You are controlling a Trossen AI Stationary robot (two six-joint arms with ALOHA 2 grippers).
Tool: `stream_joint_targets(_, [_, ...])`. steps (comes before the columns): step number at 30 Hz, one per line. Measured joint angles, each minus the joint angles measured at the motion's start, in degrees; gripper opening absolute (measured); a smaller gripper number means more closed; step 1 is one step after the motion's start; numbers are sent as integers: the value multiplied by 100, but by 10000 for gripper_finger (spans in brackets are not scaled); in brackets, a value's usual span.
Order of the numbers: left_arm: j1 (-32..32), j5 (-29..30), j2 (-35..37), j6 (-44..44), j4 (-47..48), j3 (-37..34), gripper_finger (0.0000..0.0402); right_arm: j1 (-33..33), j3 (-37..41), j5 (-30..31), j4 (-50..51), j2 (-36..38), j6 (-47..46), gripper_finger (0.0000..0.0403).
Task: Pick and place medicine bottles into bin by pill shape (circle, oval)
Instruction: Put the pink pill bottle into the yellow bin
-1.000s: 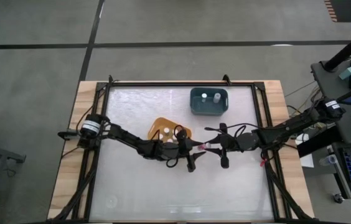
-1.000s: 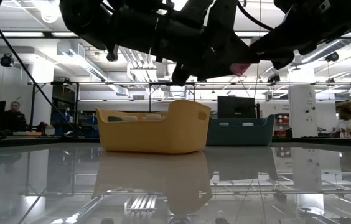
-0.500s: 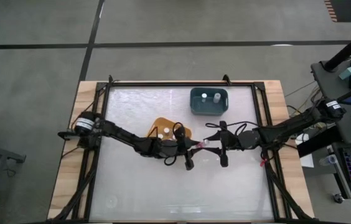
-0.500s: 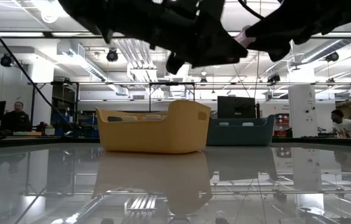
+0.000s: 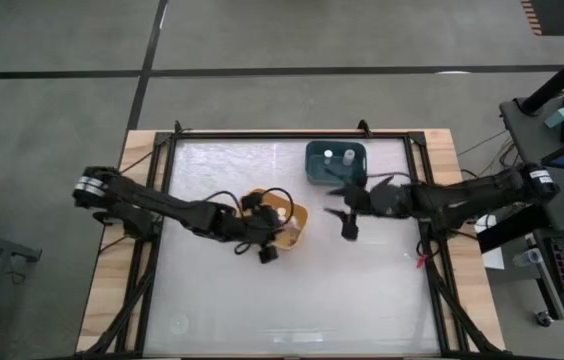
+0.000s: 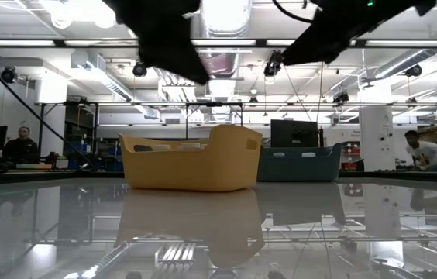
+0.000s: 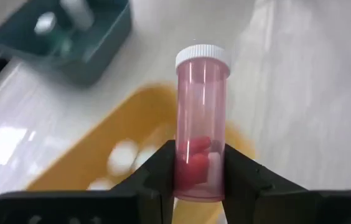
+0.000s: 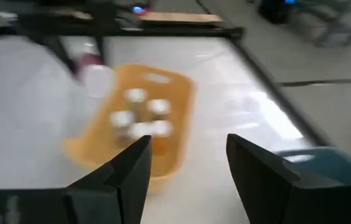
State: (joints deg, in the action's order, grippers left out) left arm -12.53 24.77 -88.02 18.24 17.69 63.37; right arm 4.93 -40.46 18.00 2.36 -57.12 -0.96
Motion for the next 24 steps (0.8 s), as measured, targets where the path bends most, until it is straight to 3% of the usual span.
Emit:
stream_joint_targets(6, [80, 18, 598, -77, 1433, -83, 78, -1164, -349, -12, 68, -12, 920, 201])
stream_joint_targets(10, [289, 18, 898, -537, 1594, -237, 79, -1967, -422, -276, -4, -33, 1265, 201])
stream_joint_targets(19, [1064, -57, 1446, -2217, 821, -825, 79, -3508, -427, -2014, -141, -39, 1391, 201])
stream_joint_targets(24, [1606, -697, 1693, -2936, 6, -1263, 79, -3772, -427, -2560, -268, -114, 1513, 201])
